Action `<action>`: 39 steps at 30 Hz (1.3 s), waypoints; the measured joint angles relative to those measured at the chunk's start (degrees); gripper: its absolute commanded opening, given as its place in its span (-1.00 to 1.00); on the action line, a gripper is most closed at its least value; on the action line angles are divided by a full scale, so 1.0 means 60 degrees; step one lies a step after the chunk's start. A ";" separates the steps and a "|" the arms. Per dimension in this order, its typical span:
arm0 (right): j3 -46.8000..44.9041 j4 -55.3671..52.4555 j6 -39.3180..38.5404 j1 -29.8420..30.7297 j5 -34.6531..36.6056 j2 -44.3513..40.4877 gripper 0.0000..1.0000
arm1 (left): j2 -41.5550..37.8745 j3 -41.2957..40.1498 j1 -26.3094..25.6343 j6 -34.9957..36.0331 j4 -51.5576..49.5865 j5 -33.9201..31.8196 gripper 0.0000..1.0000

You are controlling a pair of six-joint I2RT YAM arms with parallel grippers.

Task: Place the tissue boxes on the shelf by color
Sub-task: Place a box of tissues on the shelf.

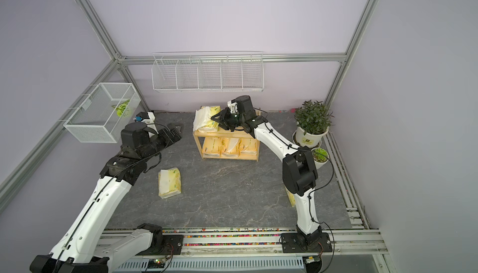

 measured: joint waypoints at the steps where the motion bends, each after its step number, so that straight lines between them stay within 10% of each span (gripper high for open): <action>1: 0.0025 0.0000 0.0022 -0.0004 0.0004 0.0018 -0.28 | -0.0022 -0.0018 0.0000 0.0000 0.0000 0.0000 1.00; 10: 0.0153 -0.0441 -0.0532 0.0069 0.0262 0.0040 0.47 | -0.0080 -0.0120 0.0000 -0.0004 -0.0022 0.0004 1.00; 39: 0.4291 -0.5195 -0.2962 0.0605 0.2302 0.1089 0.52 | -0.0175 -0.0237 0.0000 -0.0007 0.0022 0.0273 1.00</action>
